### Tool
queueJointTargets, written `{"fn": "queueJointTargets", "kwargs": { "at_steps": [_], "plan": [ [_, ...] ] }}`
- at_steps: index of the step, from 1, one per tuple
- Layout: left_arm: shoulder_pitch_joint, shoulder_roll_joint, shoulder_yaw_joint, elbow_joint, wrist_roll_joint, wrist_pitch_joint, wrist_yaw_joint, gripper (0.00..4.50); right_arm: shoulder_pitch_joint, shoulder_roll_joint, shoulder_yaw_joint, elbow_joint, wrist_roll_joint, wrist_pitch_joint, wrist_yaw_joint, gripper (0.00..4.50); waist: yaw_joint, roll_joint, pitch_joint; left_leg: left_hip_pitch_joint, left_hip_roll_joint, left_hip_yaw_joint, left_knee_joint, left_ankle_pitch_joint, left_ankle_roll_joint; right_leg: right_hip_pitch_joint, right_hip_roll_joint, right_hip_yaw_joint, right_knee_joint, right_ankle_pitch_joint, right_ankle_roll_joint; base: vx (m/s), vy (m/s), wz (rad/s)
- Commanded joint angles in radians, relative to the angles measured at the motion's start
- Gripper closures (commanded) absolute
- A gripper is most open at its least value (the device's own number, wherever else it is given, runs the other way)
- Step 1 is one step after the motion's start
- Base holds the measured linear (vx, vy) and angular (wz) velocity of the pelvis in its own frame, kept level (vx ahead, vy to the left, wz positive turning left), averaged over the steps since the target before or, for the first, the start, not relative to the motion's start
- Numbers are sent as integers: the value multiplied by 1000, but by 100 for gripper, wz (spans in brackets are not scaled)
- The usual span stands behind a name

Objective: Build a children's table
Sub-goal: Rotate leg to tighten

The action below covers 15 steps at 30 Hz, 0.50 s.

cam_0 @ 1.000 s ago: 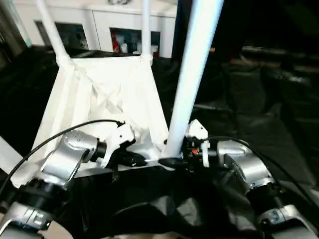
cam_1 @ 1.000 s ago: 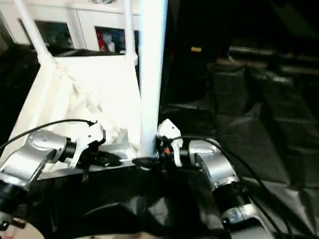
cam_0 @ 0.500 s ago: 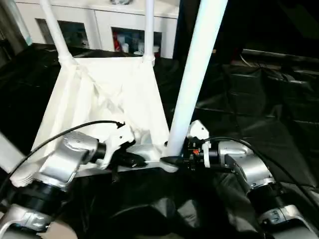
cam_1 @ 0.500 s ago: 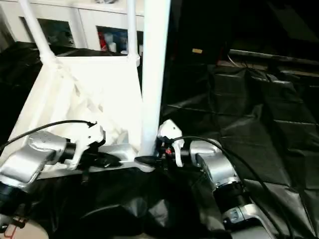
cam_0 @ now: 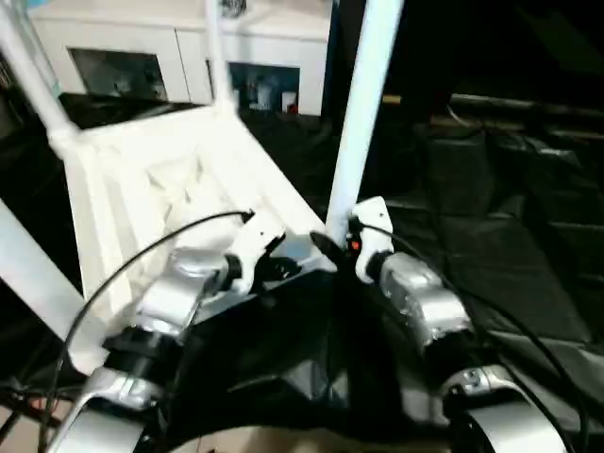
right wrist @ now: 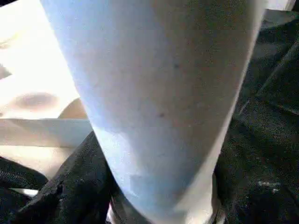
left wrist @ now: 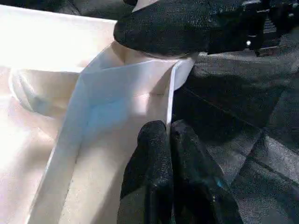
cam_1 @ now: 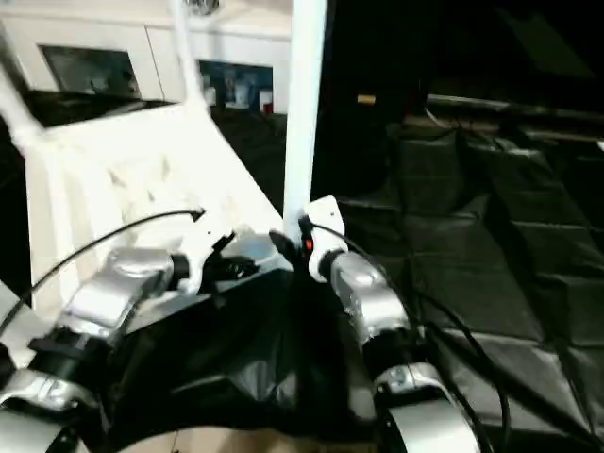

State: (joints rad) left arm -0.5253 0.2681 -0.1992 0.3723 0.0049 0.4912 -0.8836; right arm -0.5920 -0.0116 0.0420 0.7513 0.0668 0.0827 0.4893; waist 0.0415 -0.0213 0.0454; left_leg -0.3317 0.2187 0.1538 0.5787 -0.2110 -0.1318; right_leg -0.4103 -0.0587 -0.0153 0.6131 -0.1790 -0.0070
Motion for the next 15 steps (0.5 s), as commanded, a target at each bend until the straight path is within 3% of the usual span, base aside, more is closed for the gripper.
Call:
{"fn": "queueJointTargets", "kwargs": {
  "at_steps": [1, 5, 15],
  "plan": [
    [-24, -39, -37, -43, -28, -30, -6, 450, 7, 85, 117, 21, -12, 25, 162, 124, 4, 5, -55, -19, -9, 16, -68, -140, 26, 56, -45, 22, -67, -155, -212, 0, 0, 0],
    [11, 28, -55, -79, -44, -44, -103, 450, 11, 24, 147, 1, -24, -19, 247, 83, -3, 6, -57, -24, -7, 14, -67, -134, 38, 62, -48, 21, -63, -130, -227, 0, 0, 0],
    [33, 133, -69, -95, -75, -93, -276, 450, 72, -113, 177, -143, 50, 6, 591, 83, 8, 7, -59, -13, -3, 21, -62, -114, 77, 58, -45, 21, -55, -36, -269, 0, 0, 0]
  ]
}}
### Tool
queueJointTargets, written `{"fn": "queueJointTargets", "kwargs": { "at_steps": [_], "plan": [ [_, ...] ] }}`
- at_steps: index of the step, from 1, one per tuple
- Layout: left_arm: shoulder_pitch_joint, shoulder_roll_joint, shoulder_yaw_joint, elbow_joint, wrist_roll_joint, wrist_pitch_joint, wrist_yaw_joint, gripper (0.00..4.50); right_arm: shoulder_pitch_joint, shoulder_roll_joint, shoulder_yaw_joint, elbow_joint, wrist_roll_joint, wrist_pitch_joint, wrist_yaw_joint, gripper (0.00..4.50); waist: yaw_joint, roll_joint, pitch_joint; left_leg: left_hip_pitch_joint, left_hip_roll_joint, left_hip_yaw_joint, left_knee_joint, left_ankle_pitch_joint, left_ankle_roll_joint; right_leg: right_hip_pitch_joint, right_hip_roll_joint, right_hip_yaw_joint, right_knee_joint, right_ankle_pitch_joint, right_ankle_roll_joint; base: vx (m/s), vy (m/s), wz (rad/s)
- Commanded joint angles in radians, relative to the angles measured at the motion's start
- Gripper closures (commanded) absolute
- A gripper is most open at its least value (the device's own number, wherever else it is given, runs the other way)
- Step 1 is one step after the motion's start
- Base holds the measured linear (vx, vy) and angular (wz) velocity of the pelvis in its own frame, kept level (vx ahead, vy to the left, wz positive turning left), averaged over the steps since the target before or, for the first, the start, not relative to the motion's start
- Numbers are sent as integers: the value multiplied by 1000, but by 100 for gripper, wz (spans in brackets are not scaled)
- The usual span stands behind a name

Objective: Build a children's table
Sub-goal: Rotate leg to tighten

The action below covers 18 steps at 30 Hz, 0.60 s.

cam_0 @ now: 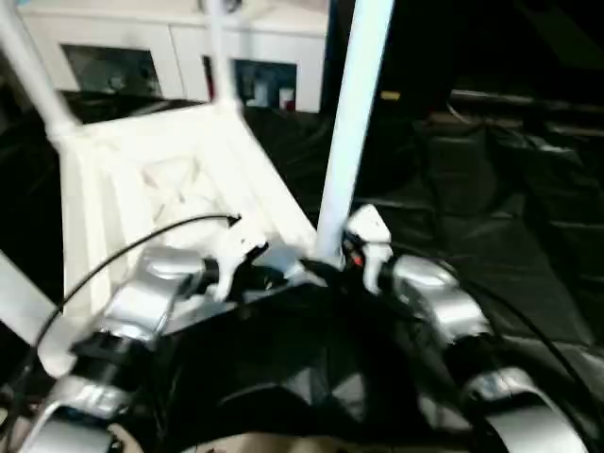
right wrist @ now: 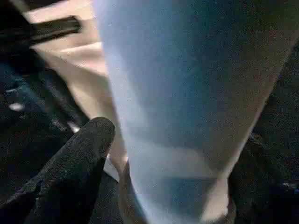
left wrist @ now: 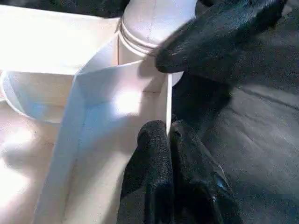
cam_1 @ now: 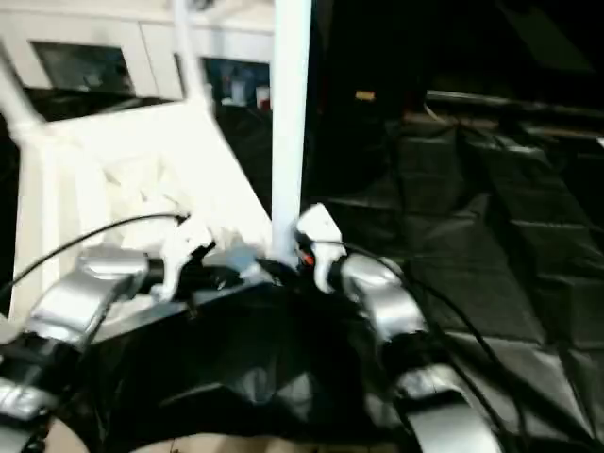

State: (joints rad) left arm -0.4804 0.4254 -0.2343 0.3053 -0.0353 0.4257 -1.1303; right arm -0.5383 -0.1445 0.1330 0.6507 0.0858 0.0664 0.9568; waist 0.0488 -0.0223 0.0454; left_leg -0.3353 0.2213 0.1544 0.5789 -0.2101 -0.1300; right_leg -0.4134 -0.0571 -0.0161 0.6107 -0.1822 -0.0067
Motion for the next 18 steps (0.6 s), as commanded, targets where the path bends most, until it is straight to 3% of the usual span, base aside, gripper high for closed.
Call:
{"fn": "queueJointTargets", "kwargs": {
  "at_steps": [1, 5, 9, 18],
  "plan": [
    [-12, -16, -35, -27, -38, -32, -47, 450, 26, 4, 92, -62, 43, 38, 160, 83, 2, 8, -58, -9, -5, 21, -63, -115, 76, 61, -46, 22, -53, -33, -270, 0, 0, 0],
    [-13, 5, -42, -28, -47, -37, -108, 450, 46, -37, 111, -113, 62, 78, 236, 83, 14, 10, -58, -7, -4, 22, -63, -113, 73, 60, -46, 22, -52, -26, -274, 0, 0, 0],
    [-16, 18, -52, -23, -52, -38, -145, 450, 57, -57, 120, -143, 71, 109, 277, 106, 17, 10, -56, -7, -3, 22, -65, -132, 56, 61, -48, 22, -55, -72, -262, 0, 0, 0],
    [-26, 10, -61, -1, -41, -48, -153, 450, 78, -69, 132, -191, 67, 150, 293, 181, 21, 13, -59, -6, -4, 22, -64, -122, 43, 61, -47, 22, -54, -60, -257, 0, 0, 0]
  ]
}}
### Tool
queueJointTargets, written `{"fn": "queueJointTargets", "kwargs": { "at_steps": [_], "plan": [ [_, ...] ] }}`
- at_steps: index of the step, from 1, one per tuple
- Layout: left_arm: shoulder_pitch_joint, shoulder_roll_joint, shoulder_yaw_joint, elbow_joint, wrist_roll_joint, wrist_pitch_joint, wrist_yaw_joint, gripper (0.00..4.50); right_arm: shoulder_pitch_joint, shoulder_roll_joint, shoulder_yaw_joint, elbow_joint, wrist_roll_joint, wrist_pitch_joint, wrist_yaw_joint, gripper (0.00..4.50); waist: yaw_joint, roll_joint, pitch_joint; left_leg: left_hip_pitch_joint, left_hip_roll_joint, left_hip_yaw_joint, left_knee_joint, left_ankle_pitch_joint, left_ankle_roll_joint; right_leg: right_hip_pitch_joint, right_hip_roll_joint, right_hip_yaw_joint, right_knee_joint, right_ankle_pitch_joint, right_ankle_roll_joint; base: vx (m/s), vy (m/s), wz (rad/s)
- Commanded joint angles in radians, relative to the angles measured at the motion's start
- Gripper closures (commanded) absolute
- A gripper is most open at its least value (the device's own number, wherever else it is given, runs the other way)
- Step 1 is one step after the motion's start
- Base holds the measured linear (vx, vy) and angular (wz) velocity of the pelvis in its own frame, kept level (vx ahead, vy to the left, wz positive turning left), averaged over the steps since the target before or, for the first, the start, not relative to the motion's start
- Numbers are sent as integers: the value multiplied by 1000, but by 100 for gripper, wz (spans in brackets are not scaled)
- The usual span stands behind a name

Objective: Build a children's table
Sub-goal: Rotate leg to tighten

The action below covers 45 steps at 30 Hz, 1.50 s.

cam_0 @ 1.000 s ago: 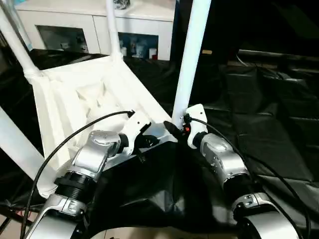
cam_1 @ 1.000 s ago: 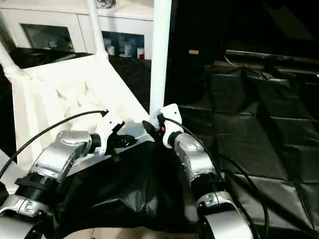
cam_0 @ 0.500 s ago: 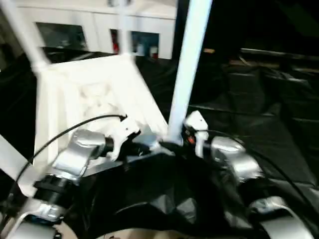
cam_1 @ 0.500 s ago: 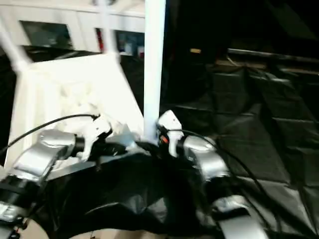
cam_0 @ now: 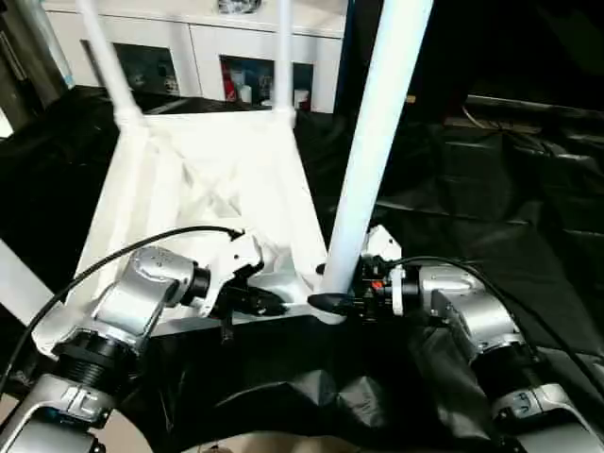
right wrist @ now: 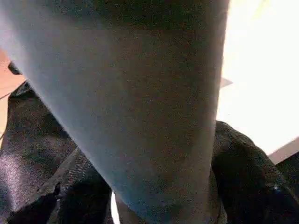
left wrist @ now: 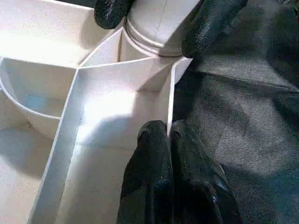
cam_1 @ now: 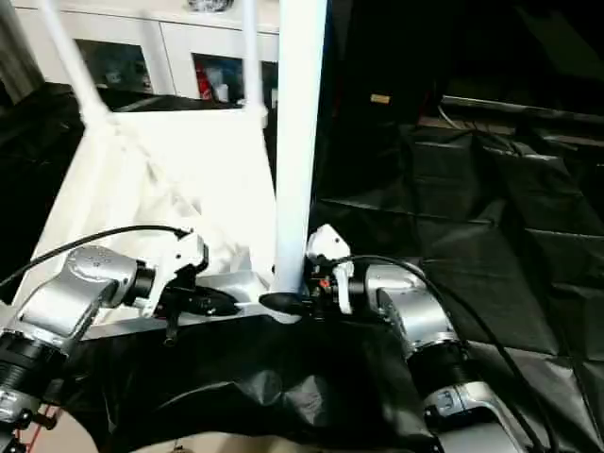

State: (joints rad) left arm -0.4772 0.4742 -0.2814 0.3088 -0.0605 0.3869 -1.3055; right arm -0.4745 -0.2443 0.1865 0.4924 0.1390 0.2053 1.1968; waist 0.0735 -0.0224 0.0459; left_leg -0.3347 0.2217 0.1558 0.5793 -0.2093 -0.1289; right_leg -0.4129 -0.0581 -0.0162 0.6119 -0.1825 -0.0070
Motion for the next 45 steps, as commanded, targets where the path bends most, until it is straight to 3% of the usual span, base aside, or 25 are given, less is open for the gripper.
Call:
{"fn": "queueJointTargets", "kwargs": {
  "at_steps": [1, 5, 7, 10, 14, 16, 18, 20, 22, 23, 27, 28, 33, 39, 44, 45],
  "plan": [
    [-33, -45, -11, 0, -14, -9, 35, 450, 17, 34, 77, -32, 9, 9, 40, 184, -3, 13, -59, -6, -5, 21, -64, -118, 42, 59, -45, 22, -55, -50, -259, 0, 0, 0],
    [-53, -80, 6, 29, -3, -3, 112, 450, 17, 61, 61, -3, -17, -21, -41, 194, -1, 12, -55, -5, -6, 22, -65, -152, 30, 57, -46, 23, -62, -104, -248, 0, 0, 0],
    [-82, -136, 25, 63, 13, 13, 213, 450, -14, 121, 13, 85, -52, -24, -229, 198, -2, 14, -52, -3, -7, 23, -67, -174, 17, 52, -47, 25, -69, -166, -234, 0, 0, 0],
    [-97, -177, 34, 76, 24, 25, 280, 450, -37, 165, -21, 147, -73, -24, -377, 200, -13, 11, -49, -5, -10, 15, -73, -223, -14, 53, -50, 24, -83, -338, -177, 0, 0, 0],
    [-122, -250, 51, 98, 40, 50, 395, 450, -73, 224, -73, 226, -92, -16, -595, 201, -27, 13, -52, -10, -11, 14, -72, -209, -11, 51, -46, 24, -82, -317, -171, 0, 0, 0],
    [-127, -292, 52, 106, 41, 55, 438, 450, -79, 256, -68, 235, -98, -31, -621, 201, -29, 13, -52, -9, -12, 16, -70, -209, -8, 49, -45, 23, -83, -306, -176, 0, 0, 0],
    [-125, -310, 45, 108, 41, 46, 442, 450, -75, 268, -38, 233, -126, -79, -609, 201, -27, 11, -54, -13, -12, 16, -69, -197, -1, 52, -45, 23, -82, -284, -178, 0, 0, 0],
    [-124, -314, 35, 110, 51, 43, 443, 450, -72, 278, -29, 234, -131, -115, -583, 201, -27, 15, -55, -14, -12, 16, -68, -184, 7, 54, -45, 23, -78, -241, -186, 0, 0, 0],
    [-121, -311, 30, 107, 55, 42, 441, 450, -71, 284, -39, 228, -103, -100, -546, 201, -29, 15, -57, -15, -12, 16, -68, -166, 18, 57, -42, 22, -73, -173, -206, 0, 0, 0],
    [-121, -310, 29, 107, 54, 43, 442, 450, -72, 284, -42, 227, -93, -94, -538, 171, -30, 15, -56, -15, -12, 16, -68, -167, 21, 56, -42, 22, -72, -165, -210, 0, 0, 0],
    [-111, -267, 27, 96, 46, 23, 393, 450, -63, 230, -30, 180, -58, -66, -417, 158, -33, 15, -55, -14, -11, 16, -69, -197, 33, 58, -43, 22, -75, -183, -218, 0, 0, 0],
    [-108, -258, 26, 93, 46, 22, 379, 450, -58, 216, -24, 167, -58, -65, -387, 124, -33, 16, -54, -13, -10, 17, -69, -204, 36, 58, -44, 22, -78, -192, -219, 0, 0, 0],
    [-94, -215, 17, 74, 39, 11, 311, 450, -44, 161, -18, 124, -39, -45, -271, 124, -32, 16, -55, -14, -8, 17, -69, -185, 43, 59, -44, 22, -74, -164, -231, 0, 0, 0],
    [-67, -108, -6, 43, 23, -10, 158, 450, -3, 37, 28, 14, -3, 23, -35, 124, -25, 17, -54, -10, -5, 17, -70, -185, 54, 57, -44, 22, -72, -153, -241, 0, 0, 0],
    [-54, -50, -14, 25, 8, -15, 69, 450, 12, -1, 36, -12, 2, 35, 30, 124, -18, 16, -54, -9, -3, 18, -70, -176, 48, 58, -46, 22, -69, -149, -243, 0, 0, 0],
    [-53, -40, -16, 23, 7, -17, 54, 450, 14, -7, 42, -19, 5, 40, 40, 149, -18, 17, -54, -9, -4, 19, -71, -178, 45, 57, -46, 22, -70, -152, -244, 0, 0, 0]
  ]
}}
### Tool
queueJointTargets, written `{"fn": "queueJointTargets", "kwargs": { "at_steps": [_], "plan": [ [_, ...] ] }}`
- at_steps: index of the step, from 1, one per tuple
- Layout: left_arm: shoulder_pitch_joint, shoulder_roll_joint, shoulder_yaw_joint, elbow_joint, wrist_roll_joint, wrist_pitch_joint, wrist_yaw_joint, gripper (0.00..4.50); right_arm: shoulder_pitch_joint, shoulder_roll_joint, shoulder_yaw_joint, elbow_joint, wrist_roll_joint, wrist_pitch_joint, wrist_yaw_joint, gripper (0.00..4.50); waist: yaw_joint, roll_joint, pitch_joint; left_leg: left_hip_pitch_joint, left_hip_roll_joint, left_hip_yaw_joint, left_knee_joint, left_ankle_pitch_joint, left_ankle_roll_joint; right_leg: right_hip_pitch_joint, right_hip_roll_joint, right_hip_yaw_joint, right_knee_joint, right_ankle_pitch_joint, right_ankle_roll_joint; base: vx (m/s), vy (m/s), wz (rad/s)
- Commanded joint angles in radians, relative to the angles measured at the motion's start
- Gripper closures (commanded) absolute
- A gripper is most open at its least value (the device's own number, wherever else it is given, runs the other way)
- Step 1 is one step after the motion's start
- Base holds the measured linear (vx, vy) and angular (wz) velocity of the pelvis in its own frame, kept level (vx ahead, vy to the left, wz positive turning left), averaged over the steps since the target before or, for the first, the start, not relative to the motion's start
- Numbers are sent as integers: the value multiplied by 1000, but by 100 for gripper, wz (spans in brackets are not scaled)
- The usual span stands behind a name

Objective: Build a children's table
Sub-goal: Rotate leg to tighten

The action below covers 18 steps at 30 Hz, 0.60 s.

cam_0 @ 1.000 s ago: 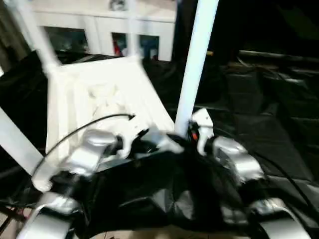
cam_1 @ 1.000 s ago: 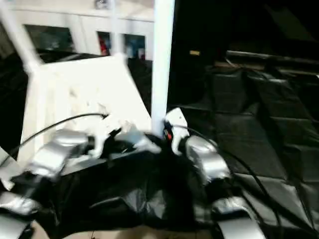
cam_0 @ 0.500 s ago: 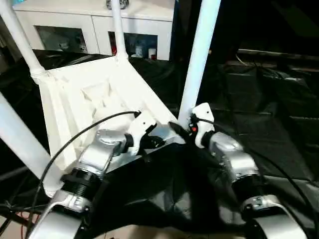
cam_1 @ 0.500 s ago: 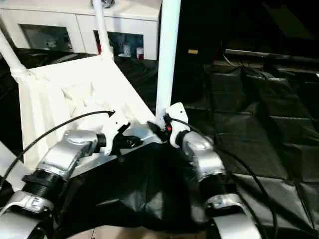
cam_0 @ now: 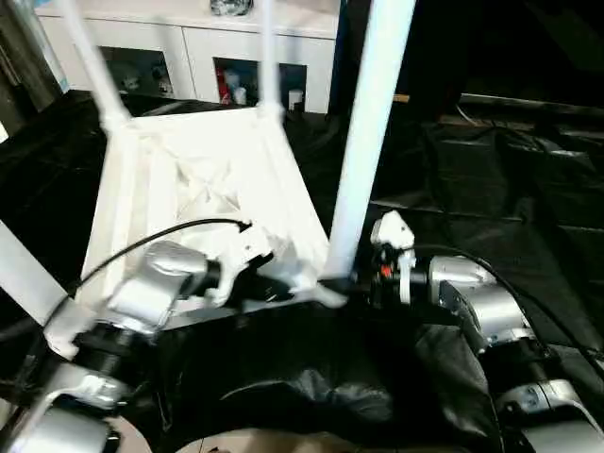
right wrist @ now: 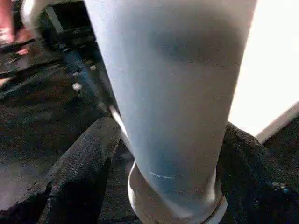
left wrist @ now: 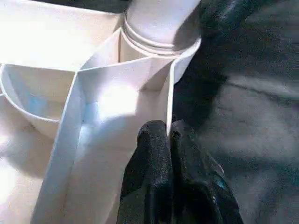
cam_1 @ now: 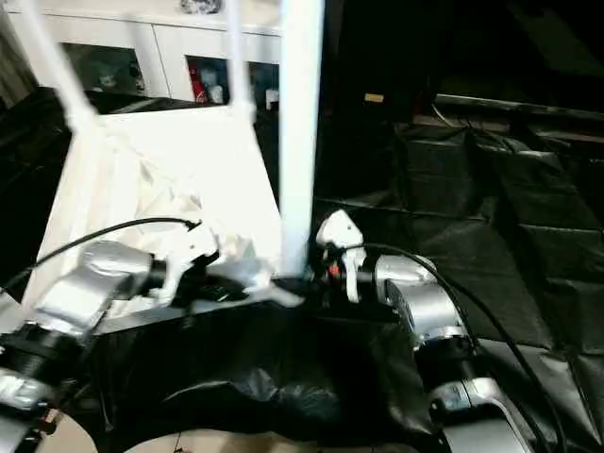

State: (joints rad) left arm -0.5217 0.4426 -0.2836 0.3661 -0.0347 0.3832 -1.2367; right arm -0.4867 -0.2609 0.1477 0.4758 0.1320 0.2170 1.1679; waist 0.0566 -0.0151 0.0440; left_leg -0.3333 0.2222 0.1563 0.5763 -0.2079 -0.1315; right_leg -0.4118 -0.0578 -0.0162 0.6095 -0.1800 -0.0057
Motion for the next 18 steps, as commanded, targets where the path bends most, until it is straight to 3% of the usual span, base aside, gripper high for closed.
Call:
{"fn": "queueJointTargets", "kwargs": {
  "at_steps": [1, 11, 18],
  "plan": [
    [-9, -8, -14, -34, -19, -13, -15, 450, 27, 9, 81, -2, 12, 28, 69, 156, 0, 10, -52, -9, -4, 19, -68, -179, 45, 55, -46, 23, -67, -154, -246, 0, 0, 0],
    [-6, 7, -19, -28, -23, -17, -36, 450, 37, 24, 94, -20, 6, 23, 65, 222, 3, 5, -54, -11, -6, 19, -66, -149, 39, 58, -46, 23, -62, -117, -247, 0, 0, 0],
    [-35, -72, 10, 16, 10, -1, 135, 450, 48, 98, 56, 10, 11, -12, -83, 240, 4, 2, -48, -8, -6, 21, -69, -190, 30, 52, -47, 24, -73, -209, -226, 0, 0, 0]
  ]
}}
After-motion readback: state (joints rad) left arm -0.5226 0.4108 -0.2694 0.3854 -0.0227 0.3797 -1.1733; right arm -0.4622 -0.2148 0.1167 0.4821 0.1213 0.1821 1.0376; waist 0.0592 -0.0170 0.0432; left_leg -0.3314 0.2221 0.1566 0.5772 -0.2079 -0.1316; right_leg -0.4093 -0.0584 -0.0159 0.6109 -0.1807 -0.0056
